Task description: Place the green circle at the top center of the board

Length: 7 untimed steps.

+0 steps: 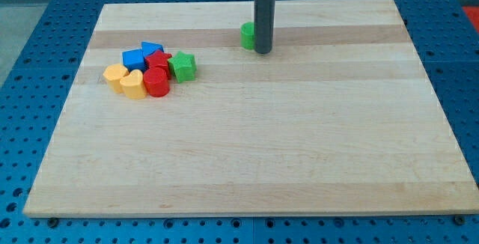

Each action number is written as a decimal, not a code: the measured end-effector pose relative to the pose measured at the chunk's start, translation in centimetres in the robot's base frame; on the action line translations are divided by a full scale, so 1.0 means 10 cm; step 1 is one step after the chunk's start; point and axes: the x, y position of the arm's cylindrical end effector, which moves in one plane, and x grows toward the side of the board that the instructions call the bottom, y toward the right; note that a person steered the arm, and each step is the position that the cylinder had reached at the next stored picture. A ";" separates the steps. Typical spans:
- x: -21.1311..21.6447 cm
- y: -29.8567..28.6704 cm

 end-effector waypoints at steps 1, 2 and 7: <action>0.00 -0.13; 0.00 -0.35; -0.45 -0.34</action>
